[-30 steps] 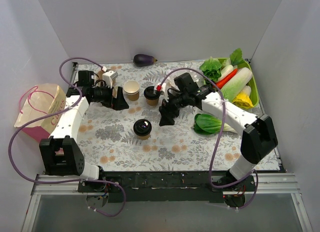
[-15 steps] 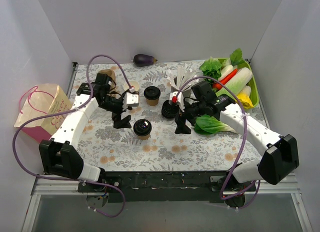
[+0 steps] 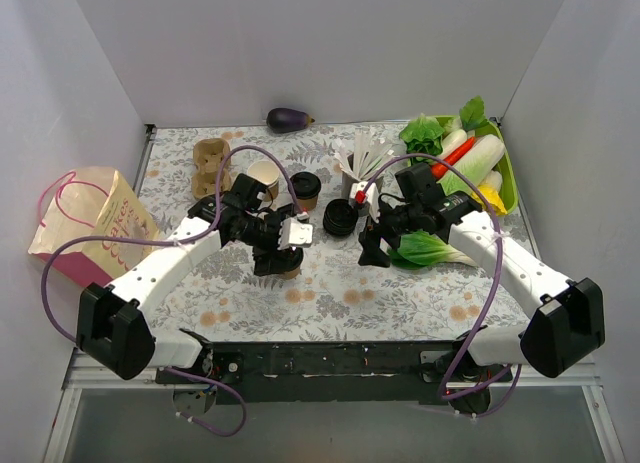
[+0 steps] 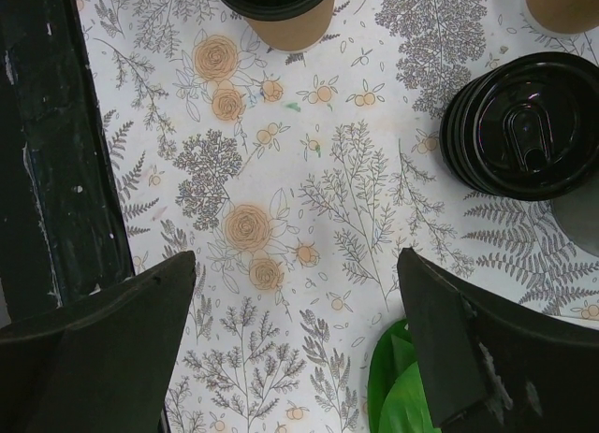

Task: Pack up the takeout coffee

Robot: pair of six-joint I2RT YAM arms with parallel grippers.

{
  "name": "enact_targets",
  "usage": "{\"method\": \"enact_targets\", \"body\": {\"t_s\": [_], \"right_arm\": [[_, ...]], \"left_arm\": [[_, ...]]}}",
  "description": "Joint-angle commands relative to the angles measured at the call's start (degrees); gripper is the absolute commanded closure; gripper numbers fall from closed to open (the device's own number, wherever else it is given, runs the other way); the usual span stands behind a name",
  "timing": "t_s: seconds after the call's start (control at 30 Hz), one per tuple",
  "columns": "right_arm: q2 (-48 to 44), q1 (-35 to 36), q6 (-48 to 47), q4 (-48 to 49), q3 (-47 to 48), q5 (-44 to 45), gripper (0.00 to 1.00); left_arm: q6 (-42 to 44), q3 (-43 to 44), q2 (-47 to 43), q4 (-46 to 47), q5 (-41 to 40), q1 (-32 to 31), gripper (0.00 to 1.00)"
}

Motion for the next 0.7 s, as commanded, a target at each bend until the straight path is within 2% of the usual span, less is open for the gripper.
{"method": "enact_targets", "body": {"t_s": [0.0,0.47,0.67], "right_arm": [[-0.5,-0.5,0.3,1.2,0.6,-1.2,0.04],[-0.1,-1.4,0.5,1.6,-0.2,-1.6,0.04],[-0.1,-1.8,0.5,1.7,-0.5,-1.7,0.04]], "left_arm": [[-5.1,0.5,1.2,8.8,-3.7,-0.6,0.02],[-7.2,2.9,8.1,5.2,-3.8,-0.9,0.02],[-9.2,6.5,12.2,2.7,-3.8,-0.8,0.11]]}}
